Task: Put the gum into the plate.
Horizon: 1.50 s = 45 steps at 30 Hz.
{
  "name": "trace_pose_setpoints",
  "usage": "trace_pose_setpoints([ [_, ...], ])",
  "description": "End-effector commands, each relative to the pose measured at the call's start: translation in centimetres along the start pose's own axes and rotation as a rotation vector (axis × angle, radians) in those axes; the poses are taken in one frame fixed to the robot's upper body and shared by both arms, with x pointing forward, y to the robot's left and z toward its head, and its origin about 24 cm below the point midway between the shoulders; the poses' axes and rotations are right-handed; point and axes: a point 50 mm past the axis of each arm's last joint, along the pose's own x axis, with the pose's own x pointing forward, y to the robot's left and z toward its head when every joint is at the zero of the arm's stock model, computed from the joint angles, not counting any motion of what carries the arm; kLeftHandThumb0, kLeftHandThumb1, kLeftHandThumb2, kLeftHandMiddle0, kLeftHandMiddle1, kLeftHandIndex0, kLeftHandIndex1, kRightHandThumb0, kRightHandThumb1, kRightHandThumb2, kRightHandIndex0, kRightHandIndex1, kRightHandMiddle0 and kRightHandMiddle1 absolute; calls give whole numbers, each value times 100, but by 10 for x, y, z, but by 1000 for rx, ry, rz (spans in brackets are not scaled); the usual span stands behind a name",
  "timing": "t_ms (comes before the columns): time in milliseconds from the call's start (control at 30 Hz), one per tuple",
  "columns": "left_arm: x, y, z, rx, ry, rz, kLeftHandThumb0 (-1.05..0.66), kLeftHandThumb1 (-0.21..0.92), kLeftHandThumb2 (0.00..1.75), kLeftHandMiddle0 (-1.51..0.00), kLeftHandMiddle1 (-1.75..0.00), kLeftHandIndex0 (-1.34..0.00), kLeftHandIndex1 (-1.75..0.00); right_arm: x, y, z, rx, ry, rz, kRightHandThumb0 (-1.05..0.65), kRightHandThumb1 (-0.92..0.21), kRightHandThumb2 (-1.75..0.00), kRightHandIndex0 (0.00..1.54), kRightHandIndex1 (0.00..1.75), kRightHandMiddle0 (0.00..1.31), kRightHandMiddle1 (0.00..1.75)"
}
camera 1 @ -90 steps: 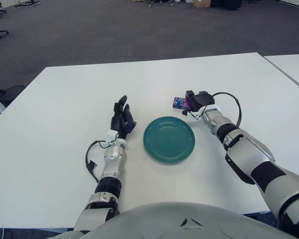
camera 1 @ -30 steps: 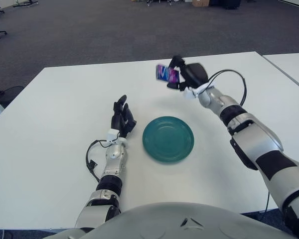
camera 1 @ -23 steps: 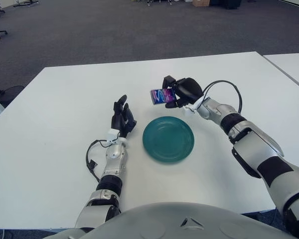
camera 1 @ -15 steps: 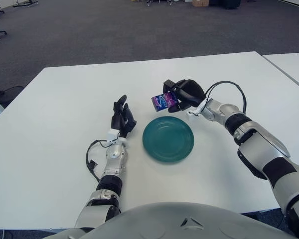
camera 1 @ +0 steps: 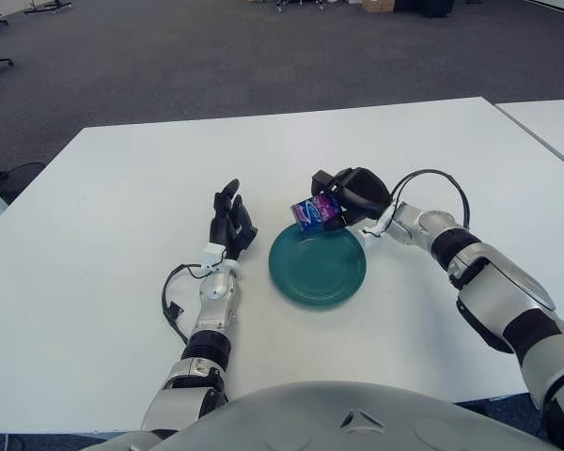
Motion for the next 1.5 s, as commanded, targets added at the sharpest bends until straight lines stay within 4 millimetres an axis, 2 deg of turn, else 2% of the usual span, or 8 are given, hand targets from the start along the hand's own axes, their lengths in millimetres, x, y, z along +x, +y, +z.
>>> trace_pose_setpoints([
  [0,-39,-4,-46,-60,211,36,-78,92,90,-31,-1,-2,-74,1,-8,0,-18,-38,-50,-50,-92,-48,109,175,84,175],
  [633,-39,-4,-46,-76,199,16,-77,92,89,-30,0,0,-72,-18,-19,22,28,-148,-95,-48,-92,-49,113,175,84,175],
  [767,-40,-4,-45,-75,190,12,-77,92,89,-29,0,0,-71,-21,-22,24,30,-153,-106,-53,-92,-46,108,175,77,175],
  [867,-40,-3,-44,-74,188,12,-76,92,89,-29,0,0,-71,-22,-25,24,41,-154,-117,-61,-92,-45,93,175,52,175],
  [967,-40,-3,-44,-76,186,15,-76,92,89,-28,0,0,-71,-25,-29,24,49,-157,-109,-78,-92,-60,50,91,23,123],
  [1067,-39,-2,-44,-83,193,23,-76,92,89,-28,0,0,-70,-25,-31,24,32,-157,-105,-85,-92,-71,36,41,8,84],
  [1200,-39,0,-46,-101,214,38,-77,92,88,-27,0,0,-69,-26,-33,24,1,-154,-121,-90,-92,-78,27,12,2,59],
  [1467,-39,-3,-42,-105,201,43,-79,92,87,-30,-1,-3,-71,-25,-34,25,-6,-153,-161,-94,-92,-85,14,1,0,39],
])
